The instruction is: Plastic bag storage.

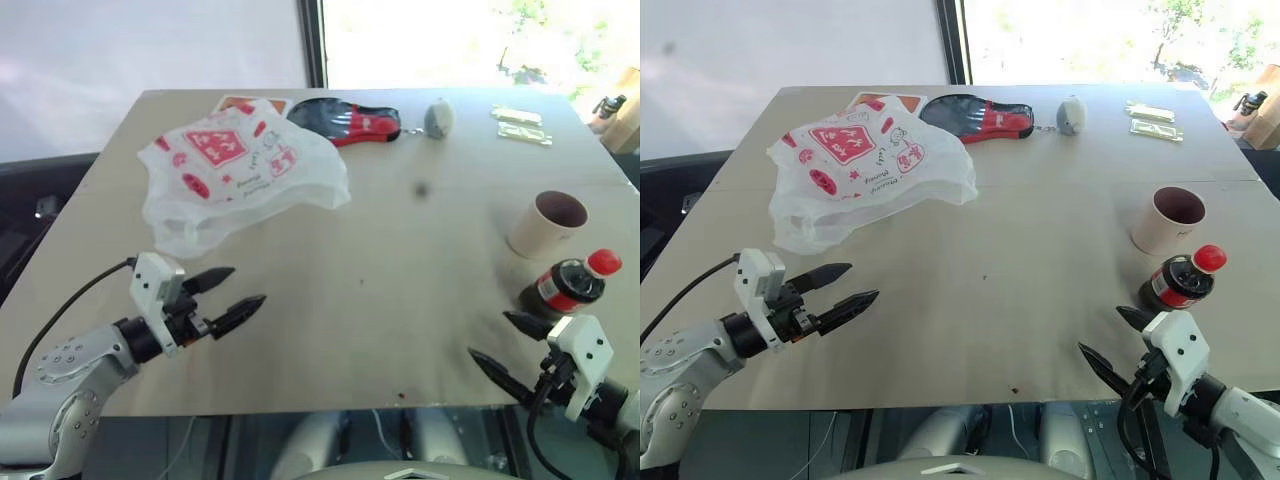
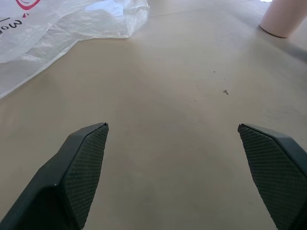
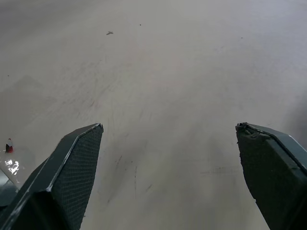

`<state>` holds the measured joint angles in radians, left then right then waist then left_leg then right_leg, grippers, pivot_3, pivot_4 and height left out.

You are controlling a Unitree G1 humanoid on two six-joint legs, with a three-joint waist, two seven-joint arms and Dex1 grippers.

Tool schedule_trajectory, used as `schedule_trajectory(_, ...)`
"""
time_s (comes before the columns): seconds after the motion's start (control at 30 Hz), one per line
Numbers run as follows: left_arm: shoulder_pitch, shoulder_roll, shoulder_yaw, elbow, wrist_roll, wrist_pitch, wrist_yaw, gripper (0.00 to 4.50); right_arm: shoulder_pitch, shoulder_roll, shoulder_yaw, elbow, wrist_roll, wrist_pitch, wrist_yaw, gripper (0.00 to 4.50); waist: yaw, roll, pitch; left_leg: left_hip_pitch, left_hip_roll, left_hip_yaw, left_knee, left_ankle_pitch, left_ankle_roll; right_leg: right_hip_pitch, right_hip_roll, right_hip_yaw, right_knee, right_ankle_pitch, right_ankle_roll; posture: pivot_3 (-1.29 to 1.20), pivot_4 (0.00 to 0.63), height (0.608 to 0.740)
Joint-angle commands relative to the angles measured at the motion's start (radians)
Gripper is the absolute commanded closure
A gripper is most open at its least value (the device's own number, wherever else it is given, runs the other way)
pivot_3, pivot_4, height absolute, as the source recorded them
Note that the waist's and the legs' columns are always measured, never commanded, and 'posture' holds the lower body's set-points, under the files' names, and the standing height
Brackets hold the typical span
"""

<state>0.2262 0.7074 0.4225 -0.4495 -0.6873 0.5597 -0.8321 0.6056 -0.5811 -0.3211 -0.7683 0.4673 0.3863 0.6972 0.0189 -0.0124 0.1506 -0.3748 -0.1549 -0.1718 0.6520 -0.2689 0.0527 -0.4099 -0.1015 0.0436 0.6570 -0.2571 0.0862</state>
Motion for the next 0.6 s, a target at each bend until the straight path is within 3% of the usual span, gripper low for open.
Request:
schedule_trajectory(0.03,-0.040,-0.010,0.012,-0.037,-0.009,-0.001,0.054,0.01,-0.063,-0.003,0.029,-0.068,0.014,-0.006,-0.016,0.00,0.000,0.000,0.000,0.000,0.000,0.000,0.000,0.000,0.000,0.000,0.000,0.000,0.000,0.000,0.000,0.00,0.150,0.740)
schedule_trajectory(0.27,-0.233,-0.065,-0.037,-0.093,-0.020,0.069,0.254,0.01,-0.299,-0.007,0.149,-0.106,0.057,-0.015,-0.011,0.00,0.001,-0.002,0.000,0.000,0.000,-0.001,0.001,0.001,-0.001,0.000,0.000,-0.001,0.001,0.000,0.000,0.00,0.150,0.740)
schedule_trajectory(0.37,-0.368,-0.066,-0.078,-0.063,0.039,0.101,0.367,0.01,-0.388,-0.011,0.188,-0.089,0.055,0.015,-0.035,0.00,0.003,-0.003,0.001,-0.002,0.000,-0.001,0.001,0.003,0.003,-0.002,0.000,-0.001,0.001,0.000,0.000,0.00,0.150,0.740)
schedule_trajectory(0.47,-0.532,0.026,-0.221,0.000,0.267,0.201,0.528,0.01,-0.451,-0.028,0.211,-0.093,0.091,0.067,-0.037,0.00,0.005,-0.004,0.001,-0.003,0.000,-0.001,0.001,0.003,0.003,-0.003,0.000,-0.001,0.001,0.001,0.000,0.00,0.150,0.740)
schedule_trajectory(0.6,-0.671,0.136,-0.458,0.182,0.543,0.147,0.546,0.01,-0.510,-0.031,0.248,-0.082,0.078,0.073,-0.040,0.00,0.000,-0.004,0.001,-0.004,0.000,0.000,0.000,0.003,0.003,-0.004,0.001,0.000,0.001,0.001,0.000,0.00,0.150,0.740)
